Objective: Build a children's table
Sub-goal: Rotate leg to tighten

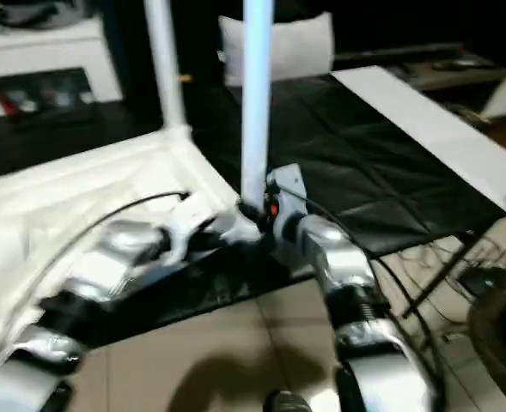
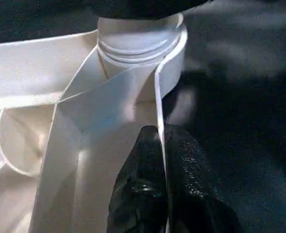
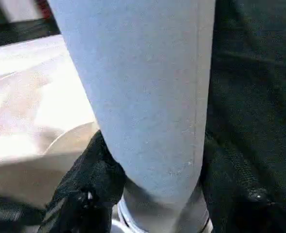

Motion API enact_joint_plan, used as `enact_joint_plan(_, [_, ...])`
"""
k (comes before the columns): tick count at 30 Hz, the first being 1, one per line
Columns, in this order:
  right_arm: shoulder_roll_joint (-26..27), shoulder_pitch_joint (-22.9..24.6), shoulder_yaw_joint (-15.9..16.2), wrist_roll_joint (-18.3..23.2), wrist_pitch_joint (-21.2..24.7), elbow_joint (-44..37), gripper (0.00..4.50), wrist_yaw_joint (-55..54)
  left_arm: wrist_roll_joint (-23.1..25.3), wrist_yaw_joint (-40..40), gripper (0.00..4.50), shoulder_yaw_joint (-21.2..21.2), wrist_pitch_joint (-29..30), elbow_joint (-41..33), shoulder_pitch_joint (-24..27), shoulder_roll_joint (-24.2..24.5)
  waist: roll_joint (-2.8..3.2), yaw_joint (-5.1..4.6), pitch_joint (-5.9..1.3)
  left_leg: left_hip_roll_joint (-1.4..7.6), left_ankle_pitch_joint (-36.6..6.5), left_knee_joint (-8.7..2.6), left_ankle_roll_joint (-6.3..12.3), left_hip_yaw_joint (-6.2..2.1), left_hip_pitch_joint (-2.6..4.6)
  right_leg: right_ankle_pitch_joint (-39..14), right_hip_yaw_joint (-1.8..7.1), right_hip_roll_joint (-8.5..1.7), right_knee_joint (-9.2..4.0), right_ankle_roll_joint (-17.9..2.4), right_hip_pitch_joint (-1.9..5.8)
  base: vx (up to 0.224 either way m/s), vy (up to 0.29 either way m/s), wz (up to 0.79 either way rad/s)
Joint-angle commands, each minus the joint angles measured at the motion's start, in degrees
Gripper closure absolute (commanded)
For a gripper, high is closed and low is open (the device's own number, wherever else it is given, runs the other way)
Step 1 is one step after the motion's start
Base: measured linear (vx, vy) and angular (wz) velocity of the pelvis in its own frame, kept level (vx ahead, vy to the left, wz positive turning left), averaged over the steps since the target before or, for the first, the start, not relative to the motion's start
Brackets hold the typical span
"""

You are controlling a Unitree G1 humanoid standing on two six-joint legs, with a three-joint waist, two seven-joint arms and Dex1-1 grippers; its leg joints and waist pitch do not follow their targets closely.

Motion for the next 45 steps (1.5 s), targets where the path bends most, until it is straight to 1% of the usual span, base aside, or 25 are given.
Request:
enact_joint_plan(1, [2.3,-0.8,0.4,0.6,0.5,2.3,1.78,0.0,-1.6,-2.8,4.50,-4.2,-1.1,-3.9,-0.6,-3.3,-0.34,-0.01,-2.93,-2.31,-28.9,-4.64,3.49,1.62,-0.84,-31.1,-0.34,-0.03,-4.04,-6.4,3.73,0.000,0.000,0.00])
enact_joint_plan(2, [2.3,-0.8,0.4,0.6,0.5,2.3,1.72,0.0,-1.6,-2.8,4.50,-4.2,-1.1,-3.9,-0.6,-3.3,-0.19,0.37,-3.10,-2.35,-27.8,-4.49,3.76,1.77,-0.57,-30.7,0.03,-0.22,-3.91,-7.2,3.54,0.000,0.000,0.00])
enact_joint_plan(3, [1.9,-0.4,0.5,0.4,0.2,1.7,1.50,0.9,-1.0,-2.9,4.50,-4.6,-1.6,-3.9,-0.4,-2.7,-0.24,0.58,-3.13,-2.39,-27.1,-4.44,3.94,1.89,-0.54,-30.2,0.28,-0.21,-3.79,-7.7,3.37,0.000,0.000,0.00])
enact_joint_plan(4, [1.5,-0.1,0.7,0.2,-0.7,1.2,1.50,1.6,-0.4,-2.8,4.50,-4.8,-1.8,-3.9,-0.2,-2.1,-0.26,0.92,-3.11,-2.40,-26.0,-4.44,4.18,2.07,-0.64,-29.4,0.63,-0.16,-3.49,-8.4,3.27,0.000,0.000,0.00])
enact_joint_plan(6, [0.8,0.7,0.9,0.4,-2.5,0.2,1.35,3.4,0.4,-3.0,4.50,-5.3,-2.5,-3.9,0.2,-1.0,-0.17,1.39,-3.30,-2.30,-24.1,-4.47,4.53,2.21,-0.91,-27.5,1.06,-0.16,-3.04,-9.2,3.47,0.000,0.000,0.00])
enact_joint_plan(7, [-0.3,1.6,1.3,0.3,-4.2,-0.6,1.27,5.9,1.3,-3.3,4.50,-5.6,-2.9,-3.6,0.4,0.4,0.02,2.21,-3.42,-2.14,-21.8,-4.46,4.81,2.37,-1.06,-24.4,1.54,-0.10,-2.39,-10.5,3.53,0.000,0.000,0.00])
enact_joint_plan(8, [-0.9,2.0,1.5,0.3,-4.6,-1.0,1.18,6.9,1.5,-3.4,4.50,-5.7,-3.2,-3.3,0.4,0.8,0.02,2.21,-3.42,-2.14,-21.8,-4.46,4.81,2.37,-1.06,-24.4,1.54,-0.10,-2.39,-10.5,3.53,0.000,0.000,0.00])
enact_joint_plan(9, [-2.1,3.0,2.1,0.4,-5.6,-2.0,1.11,9.2,1.8,-3.6,4.50,-5.9,-3.8,-2.8,0.4,1.7,-0.18,2.65,-3.50,-2.20,-20.7,-4.37,5.04,2.51,-1.15,-23.0,1.73,0.06,-2.15,-10.9,3.59,0.000,0.000,0.00])
enact_joint_plan(11, [-3.6,4.2,2.3,0.7,-6.0,-3.6,0.93,11.7,2.0,-4.1,4.50,-6.1,-4.7,-2.2,0.3,2.7,-0.08,3.79,-3.74,-2.09,-17.9,-4.22,5.55,2.72,-1.12,-20.4,2.22,0.13,-1.50,-11.9,3.67,0.000,0.000,0.00])
enact_joint_plan(12, [-4.8,5.2,2.4,1.2,-6.0,-5.0,0.93,13.9,2.1,-4.9,4.50,-6.3,-5.9,-1.5,0.2,3.4,-0.27,4.14,-3.78,-2.14,-16.8,-4.23,5.75,2.73,-1.30,-19.4,2.30,0.26,-1.45,-11.9,3.95,0.000,0.000,0.00])
enact_joint_plan(13, [-6.4,6.4,2.8,1.7,-5.9,-6.9,0.74,16.8,2.3,-5.7,4.50,-6.5,-6.9,-0.6,-0.1,4.2,-0.08,4.59,-3.91,-2.03,-15.3,-4.17,6.06,2.86,-1.14,-17.3,2.60,0.26,-1.04,-12.8,3.72,0.000,0.000,0.00])
enact_joint_plan(15, [-9.3,8.3,3.9,2.5,-5.7,-10.1,0.57,22.2,2.6,-7.3,4.50,-7.5,-9.8,1.0,-0.6,5.9,-0.46,5.35,-3.94,-2.25,-14.0,-3.93,7.01,3.10,-1.15,-15.8,2.99,0.64,-0.90,-13.2,3.72,0.000,0.000,0.00])
enact_joint_plan(16, [-10.8,9.2,4.6,2.7,-5.5,-11.5,0.48,24.9,2.7,-8.1,4.50,-7.8,-10.6,1.7,-0.8,6.6,-0.45,5.69,-3.85,-2.26,-14.0,-3.95,7.22,3.12,-1.31,-16.6,3.15,0.57,-0.65,-13.1,3.87,0.000,0.000,0.00])
enact_joint_plan(17, [-12.3,10.0,5.2,3.0,-5.4,-12.9,0.38,27.7,2.7,-9.4,4.50,-8.2,-12.4,2.3,-1.0,7.5,0.00,5.96,-3.95,-2.34,-13.5,-3.99,7.12,3.07,-1.36,-16.6,3.11,0.54,-0.63,-12.9,4.10,0.000,0.000,0.00])
enact_joint_plan(20, [-15.7,11.1,5.7,3.5,-5.7,-14.5,0.16,32.5,2.9,-13.1,4.50,-9.7,-15.3,3.2,-1.3,9.7,-0.13,7.02,-3.88,-2.13,-13.4,-4.14,6.49,3.15,-1.14,-17.7,3.25,0.61,-0.71,-12.4,3.85,0.000,0.000,0.00])
enact_joint_plan(21, [-16.6,11.1,5.5,3.4,-6.0,-14.4,0.16,33.2,3.2,-14.4,4.50,-10.4,-16.3,3.3,-1.3,10.5,-0.16,7.04,-3.80,-2.14,-13.8,-4.19,6.30,3.18,-1.07,-18.3,3.25,0.65,-0.85,-12.3,3.75,0.000,0.000,0.00])
enact_joint_plan(22, [-19.1,11.1,5.5,3.3,-7.2,-14.6,0.16,36.4,3.7,-18.3,4.50,-12.1,-19.9,3.9,-1.6,12.6,-0.02,7.14,-3.84,-2.14,-14.6,-4.24,5.90,3.06,-0.97,-19.5,3.19,0.63,-0.92,-11.9,3.72,0.000,0.000,0.00])
enact_joint_plan(25, [-20.8,11.2,5.7,3.8,-7.4,-15.0,0.16,39.0,3.9,-21.1,4.50,-13.6,-23.1,4.4,-1.8,14.1,-0.07,7.18,-3.67,-2.02,-16.3,-4.36,5.26,3.09,-0.77,-20.1,3.37,0.71,-0.99,-12.0,3.54,0.000,0.000,0.00])
enact_joint_plan(26, [-20.8,11.2,5.7,3.8,-7.4,-15.0,0.16,39.0,3.9,-21.1,4.50,-13.6,-23.1,4.4,-1.8,14.1,-0.11,7.18,-3.71,-2.04,-16.4,-4.35,5.24,3.09,-0.77,-20.1,3.36,0.72,-0.93,-12.1,3.57,0.000,0.000,0.00])
enact_joint_plan(30, [-24.1,11.6,6.9,6.3,-5.2,-17.2,0.41,47.2,2.1,-29.7,4.50,-16.0,-30.9,4.5,-1.4,16.5,-0.15,7.65,-3.91,-1.89,-15.4,-4.29,5.95,3.08,-0.82,-18.1,3.52,0.61,-0.66,-12.8,3.79,0.000,0.000,0.00])
enact_joint_plan(32, [-24.5,11.6,7.2,6.4,-4.9,-17.3,0.62,48.4,1.9,-30.6,4.50,-16.2,-31.3,4.5,-1.4,16.8,-0.06,8.14,-3.96,-1.73,-13.9,-4.25,6.02,3.19,-0.73,-16.1,3.63,0.62,-0.34,-13.5,3.72,0.000,0.000,0.00])
enact_joint_plan(33, [-25.3,11.6,8.5,6.5,-4.3,-17.6,0.62,51.3,1.3,-33.6,4.50,-17.4,-33.5,4.1,-1.4,17.3,-0.28,8.47,-3.91,-1.75,-13.6,-4.24,6.17,3.26,-0.70,-16.2,3.54,0.69,-0.36,-13.7,3.79,0.000,0.000,0.00])
enact_joint_plan(38, [-25.4,11.5,10.1,6.4,-3.8,-17.7,1.16,53.5,0.0,-37.0,4.50,-18.3,-35.7,3.5,-1.4,17.4,-0.09,9.69,-4.02,-1.50,-12.8,-4.22,5.71,3.47,-0.39,-15.7,3.76,0.61,-0.09,-13.9,3.60,0.000,0.000,0.00])
enact_joint_plan(39, [-25.1,11.4,10.4,6.4,-3.7,-17.6,1.23,53.6,0.0,-37.3,4.50,-18.4,-36.2,3.6,-1.5,17.2,-0.26,9.91,-3.97,-1.51,-12.7,-4.25,5.53,3.52,-0.42,-15.6,3.77,0.63,-0.05,-13.9,3.62,0.000,0.000,0.00])
enact_joint_plan(45, [-24.1,11.4,11.8,7.2,-1.5,-18.3,1.67,55.5,0.0,-38.3,4.50,-18.4,-37.4,4.3,-1.9,16.5,-0.15,10.22,-4.05,-1.56,-12.3,-4.25,4.79,3.48,-0.48,-16.2,3.77,0.53,-0.04,-13.0,3.75,0.000,0.000,0.00])
